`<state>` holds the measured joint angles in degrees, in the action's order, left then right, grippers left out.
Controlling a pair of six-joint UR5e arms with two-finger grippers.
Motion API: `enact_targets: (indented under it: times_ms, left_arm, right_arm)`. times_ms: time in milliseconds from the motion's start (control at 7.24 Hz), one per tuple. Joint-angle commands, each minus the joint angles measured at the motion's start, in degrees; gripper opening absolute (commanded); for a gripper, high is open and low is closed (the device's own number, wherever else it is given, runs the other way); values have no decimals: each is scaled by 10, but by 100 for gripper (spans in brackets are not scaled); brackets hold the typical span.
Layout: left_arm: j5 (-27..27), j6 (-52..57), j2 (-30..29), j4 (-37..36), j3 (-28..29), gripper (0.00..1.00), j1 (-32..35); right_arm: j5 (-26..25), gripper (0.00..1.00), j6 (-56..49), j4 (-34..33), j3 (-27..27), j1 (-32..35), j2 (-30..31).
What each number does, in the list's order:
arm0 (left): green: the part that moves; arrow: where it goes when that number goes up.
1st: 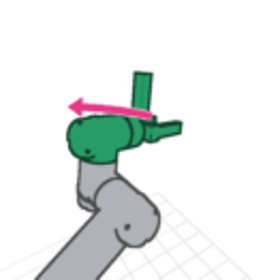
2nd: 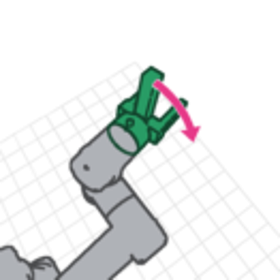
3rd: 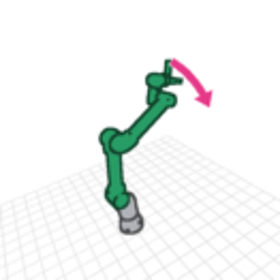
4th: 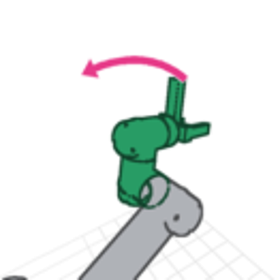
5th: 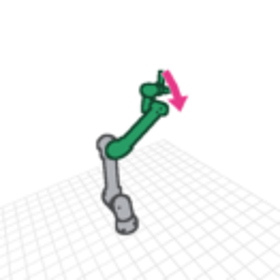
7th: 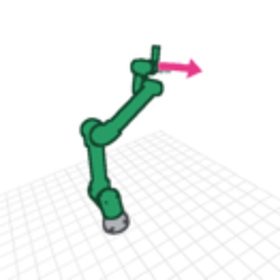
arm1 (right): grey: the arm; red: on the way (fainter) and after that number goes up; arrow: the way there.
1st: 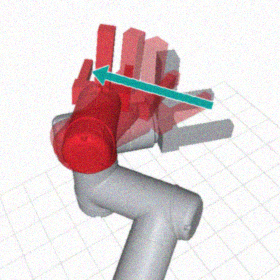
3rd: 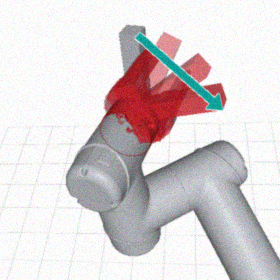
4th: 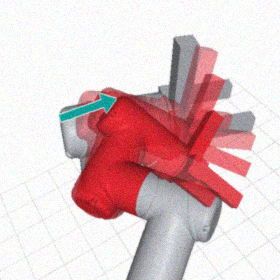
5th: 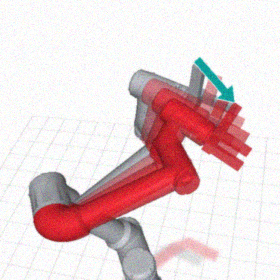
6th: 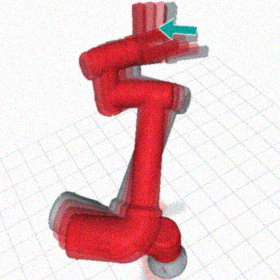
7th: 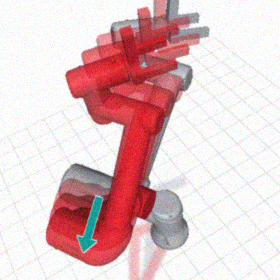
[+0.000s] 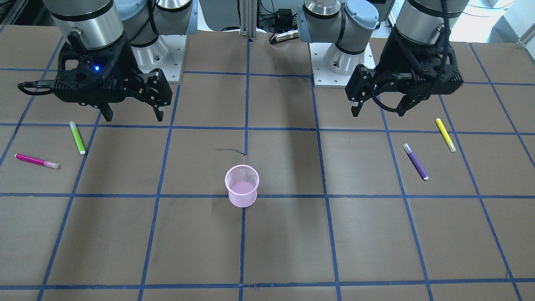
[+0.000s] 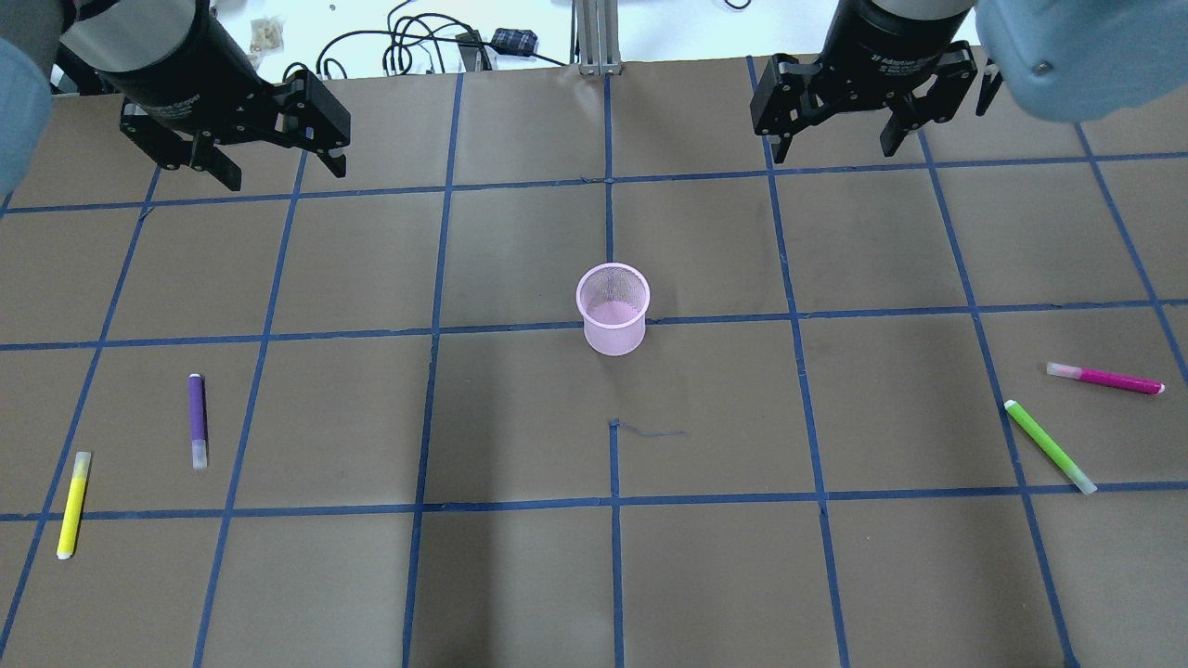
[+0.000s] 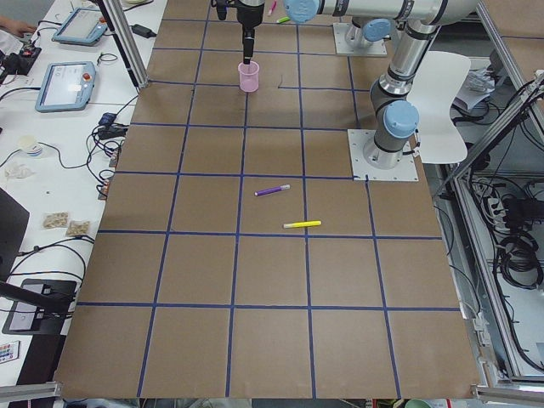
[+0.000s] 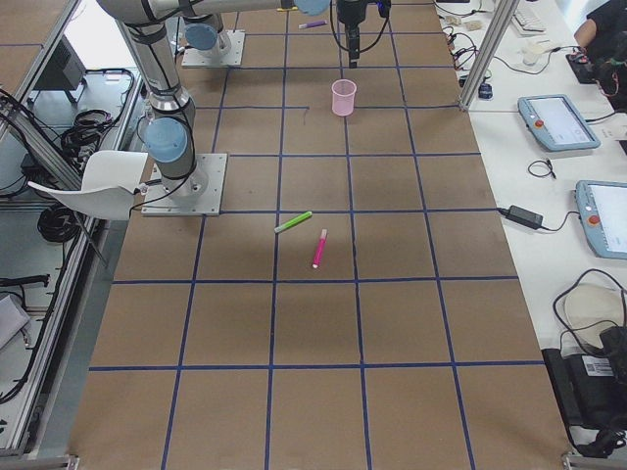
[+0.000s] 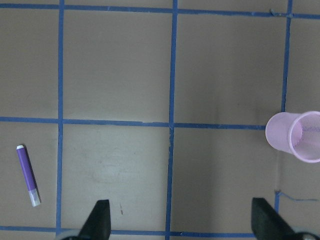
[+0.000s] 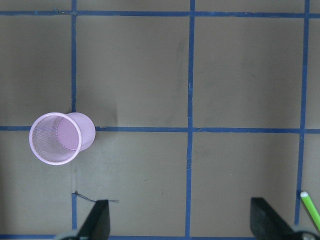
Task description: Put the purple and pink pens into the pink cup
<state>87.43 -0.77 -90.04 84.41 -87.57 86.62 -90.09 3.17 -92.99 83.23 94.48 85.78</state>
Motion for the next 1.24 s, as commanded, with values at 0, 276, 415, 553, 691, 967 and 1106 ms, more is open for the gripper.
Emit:
enact_targets:
  times_ms: [0,276,415,553,691,967,1106]
  left_arm:
    - [-4,4,-2,-3,-1,100,-1]
    - [3,35,-5,35,9,100,0]
    - [4,38,-5,36,9,100,0]
    - [4,38,-5,36,9,100,0]
    - [4,49,-1,37,3,100,0]
    - [5,55,-4,34,3,100,12]
    - [1,54,6,37,-1,100,6]
  right_arm:
    - [0,100,0,0,0,0,0]
    - [0,100,0,-1,0,0,0]
    - [0,100,0,-1,0,0,0]
    - [0,100,-3,-3,-1,-2,-1]
    - [-3,100,-54,2,-9,-18,-3]
    - [-3,100,-223,45,-9,-111,10]
    - [-3,100,-342,61,-9,-178,14]
